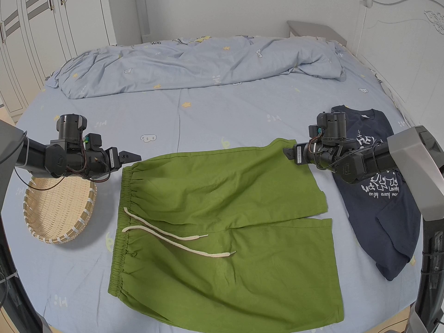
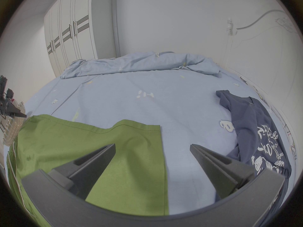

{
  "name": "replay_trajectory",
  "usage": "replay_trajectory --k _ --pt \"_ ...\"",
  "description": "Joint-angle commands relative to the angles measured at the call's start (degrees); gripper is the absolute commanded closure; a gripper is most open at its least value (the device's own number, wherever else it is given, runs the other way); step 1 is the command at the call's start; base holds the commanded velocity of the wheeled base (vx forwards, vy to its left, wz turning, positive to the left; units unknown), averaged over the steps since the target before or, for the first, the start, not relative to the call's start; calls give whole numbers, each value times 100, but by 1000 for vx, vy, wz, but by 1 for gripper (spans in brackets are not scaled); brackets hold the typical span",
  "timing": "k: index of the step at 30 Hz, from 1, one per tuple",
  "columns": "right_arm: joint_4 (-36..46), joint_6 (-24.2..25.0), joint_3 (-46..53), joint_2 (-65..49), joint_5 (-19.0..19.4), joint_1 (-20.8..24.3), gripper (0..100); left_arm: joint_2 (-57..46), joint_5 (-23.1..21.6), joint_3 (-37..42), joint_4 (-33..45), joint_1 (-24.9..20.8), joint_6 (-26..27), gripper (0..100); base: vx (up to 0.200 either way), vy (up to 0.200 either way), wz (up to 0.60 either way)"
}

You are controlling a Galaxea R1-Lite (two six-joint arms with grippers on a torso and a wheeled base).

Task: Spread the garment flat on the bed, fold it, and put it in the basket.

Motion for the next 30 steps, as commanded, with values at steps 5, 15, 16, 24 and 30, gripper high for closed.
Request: replay_trajectory --k 5,15,16,24,30 --pt "3 61 51 -333 7 -106 0 -888 -8 387 3 -135 -56 0 0 0 0" --pt "601 1230 2029 -2460 420 -352 0 -2646 -183 2215 20 -153 -434 0 0 0 0" --pt "724 1389 2345 -2724 561 -335 0 -2760 -271 2452 20 -144 -496 0 0 0 0" --pt "970 2347 4578 -4253 2081 -203 0 -3534 -948 4184 20 -135 -795 0 0 0 0" --pt "688 2988 5553 -4649 3232 -176 0 -3657 -1388 5089 20 -144 -900 0 0 0 0"
